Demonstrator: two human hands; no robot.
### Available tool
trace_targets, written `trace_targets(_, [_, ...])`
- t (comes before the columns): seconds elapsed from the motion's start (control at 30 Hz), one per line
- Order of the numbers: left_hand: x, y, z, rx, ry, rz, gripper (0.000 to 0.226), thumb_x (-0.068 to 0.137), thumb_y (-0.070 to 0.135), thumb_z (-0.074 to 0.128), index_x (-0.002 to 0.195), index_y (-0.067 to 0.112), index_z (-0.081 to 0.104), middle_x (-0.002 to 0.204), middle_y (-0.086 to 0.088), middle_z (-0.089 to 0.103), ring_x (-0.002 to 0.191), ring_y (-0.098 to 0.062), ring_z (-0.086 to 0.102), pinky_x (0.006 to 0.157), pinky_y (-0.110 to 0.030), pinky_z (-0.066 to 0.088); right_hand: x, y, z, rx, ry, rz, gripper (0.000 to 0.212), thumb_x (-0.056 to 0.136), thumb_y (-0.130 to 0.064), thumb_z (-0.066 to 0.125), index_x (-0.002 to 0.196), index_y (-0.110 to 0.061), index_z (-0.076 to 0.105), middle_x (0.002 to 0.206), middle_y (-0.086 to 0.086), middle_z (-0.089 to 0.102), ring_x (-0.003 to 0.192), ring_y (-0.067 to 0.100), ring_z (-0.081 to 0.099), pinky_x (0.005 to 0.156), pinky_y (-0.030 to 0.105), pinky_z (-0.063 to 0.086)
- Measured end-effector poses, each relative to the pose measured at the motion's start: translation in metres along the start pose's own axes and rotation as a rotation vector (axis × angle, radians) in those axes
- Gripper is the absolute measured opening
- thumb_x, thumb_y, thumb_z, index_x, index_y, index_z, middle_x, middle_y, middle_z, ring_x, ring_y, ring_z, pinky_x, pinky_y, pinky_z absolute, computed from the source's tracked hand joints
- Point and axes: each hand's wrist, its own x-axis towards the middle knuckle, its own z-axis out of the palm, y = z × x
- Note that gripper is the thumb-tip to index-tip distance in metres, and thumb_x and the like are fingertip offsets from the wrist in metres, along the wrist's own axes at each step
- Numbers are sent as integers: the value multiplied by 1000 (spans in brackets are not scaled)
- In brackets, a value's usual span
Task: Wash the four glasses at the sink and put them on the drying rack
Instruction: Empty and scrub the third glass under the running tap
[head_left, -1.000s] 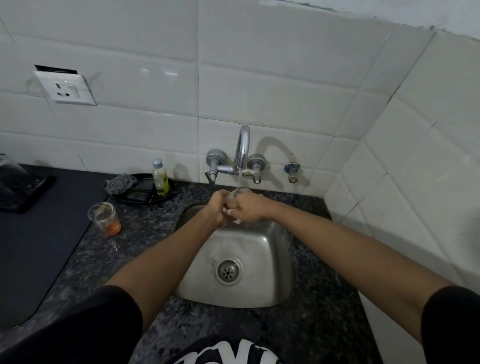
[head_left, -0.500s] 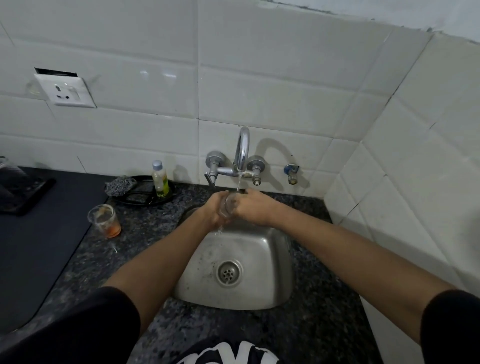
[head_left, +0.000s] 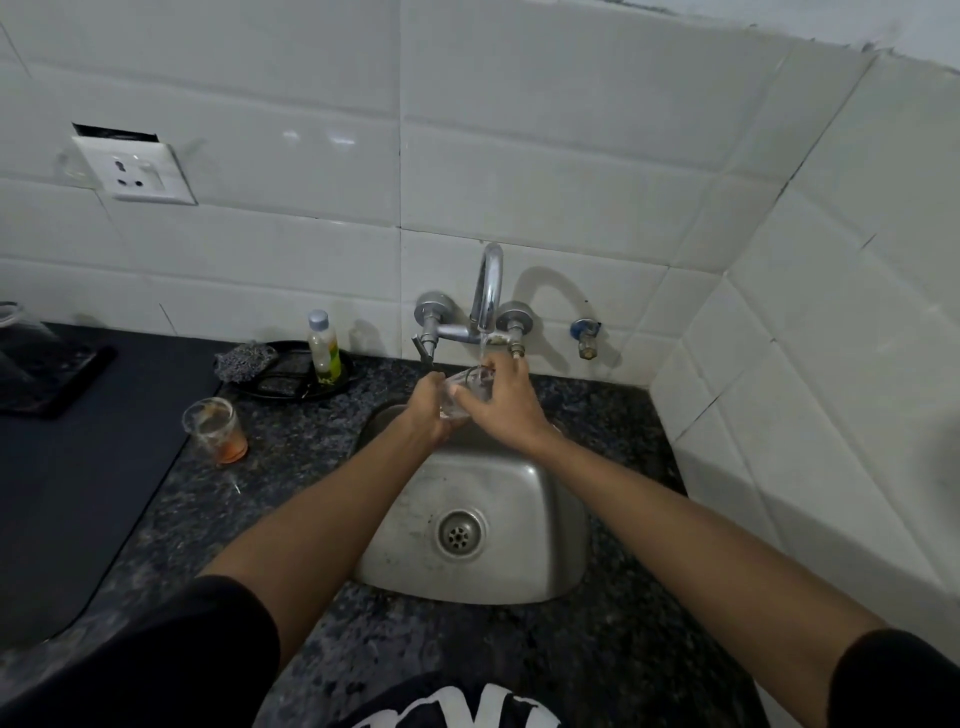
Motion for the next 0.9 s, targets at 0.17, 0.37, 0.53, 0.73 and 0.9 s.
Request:
trace_targets(0.17, [40, -5, -20, 140, 133, 76, 56, 95, 34, 54, 134, -6, 54, 117, -26, 69, 91, -35, 73, 70, -46, 62, 5, -2, -4, 13, -200, 143, 76, 70, -59, 73, 129, -15, 54, 109, 2, 68, 96, 19, 68, 83, 45, 62])
trace_targets(0.37, [10, -5, -5, 295, 244, 192, 39, 81, 22, 82, 108, 0, 65, 100, -18, 72, 91, -32, 73, 82, -49, 62, 11, 4, -9, -150, -374, 301, 53, 72, -58, 78, 94, -10, 71, 88, 5, 76, 76, 20, 74, 79, 39, 64])
trace_targets(0.53, [22, -4, -10, 428, 282, 263, 40, 84, 39, 78, 104, 6, 68, 100, -14, 75, 91, -30, 75, 84, -49, 63, 9, 14, 5, 13, -376, 374, 46, 78, -50, 77, 102, -11, 71, 97, 8, 75, 85, 22, 75, 79, 42, 65])
trace_targets(0.73, [31, 17, -15, 585, 463, 397, 50, 91, 42, 71, 124, 6, 61, 116, -13, 68, 102, -29, 67, 93, -46, 58, -4, 21, 21, 324, -339, 518, 37, 81, -40, 83, 97, -13, 63, 93, 2, 67, 81, 24, 75, 77, 49, 66])
trace_targets(0.9, [42, 39, 0, 751, 471, 506, 33, 96, 28, 66, 120, 4, 65, 110, -13, 69, 101, -30, 67, 92, -45, 57, -9, 22, 28, 426, -306, 510, 40, 82, -34, 80, 112, -20, 57, 112, 2, 66, 105, 26, 70, 80, 44, 63])
